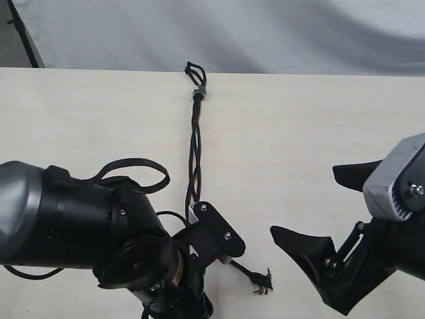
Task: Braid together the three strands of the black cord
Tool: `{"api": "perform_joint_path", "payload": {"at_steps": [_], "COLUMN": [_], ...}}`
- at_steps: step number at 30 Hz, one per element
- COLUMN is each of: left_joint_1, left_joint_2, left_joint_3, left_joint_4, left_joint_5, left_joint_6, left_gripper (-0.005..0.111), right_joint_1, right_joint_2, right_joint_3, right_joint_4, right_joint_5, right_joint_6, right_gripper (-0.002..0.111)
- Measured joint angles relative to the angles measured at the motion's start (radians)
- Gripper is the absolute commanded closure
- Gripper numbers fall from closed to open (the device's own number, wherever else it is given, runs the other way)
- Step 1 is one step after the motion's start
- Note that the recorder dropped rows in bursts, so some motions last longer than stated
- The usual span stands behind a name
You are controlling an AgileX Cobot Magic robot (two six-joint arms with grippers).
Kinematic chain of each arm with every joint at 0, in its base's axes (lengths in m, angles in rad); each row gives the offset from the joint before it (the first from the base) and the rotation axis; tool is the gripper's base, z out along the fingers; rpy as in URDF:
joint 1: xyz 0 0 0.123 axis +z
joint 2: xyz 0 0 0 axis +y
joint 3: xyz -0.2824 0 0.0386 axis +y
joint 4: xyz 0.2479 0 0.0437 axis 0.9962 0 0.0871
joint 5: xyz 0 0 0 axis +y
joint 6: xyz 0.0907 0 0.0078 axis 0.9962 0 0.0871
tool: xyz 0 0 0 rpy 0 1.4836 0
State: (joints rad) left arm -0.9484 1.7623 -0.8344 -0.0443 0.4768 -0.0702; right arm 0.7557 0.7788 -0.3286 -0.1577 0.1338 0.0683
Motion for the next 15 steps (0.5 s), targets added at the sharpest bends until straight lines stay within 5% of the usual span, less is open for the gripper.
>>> {"api": "perform_joint_path", "payload": {"at_steps": [2,8,15], "left_joint_1": [0.000,0.000,0.000], "left_joint_2": [-0.014,-0.200,-0.513], "left_joint_3": [0.001,0.007,0.257], "left_joint_4": [0.005,0.119,0.672], "left_joint_5": [0.022,0.123,0.218], "left_joint_6": [0.000,-0.055,-0.652], "left_gripper": [0.035,0.035,0.035], "right_joint_1": [0.000,0.000,0.003], "right_joint_2": [0.000,0.000,0.058], "right_joint_3": [0.000,0.000,-0.009], "right_joint_4": [0.000,0.000,0.112], "right_joint_5": [0.000,0.000,-0.057], "right_joint_6": [0.000,0.000,0.000], "right_gripper": [0.004,0.004,0.004]}}
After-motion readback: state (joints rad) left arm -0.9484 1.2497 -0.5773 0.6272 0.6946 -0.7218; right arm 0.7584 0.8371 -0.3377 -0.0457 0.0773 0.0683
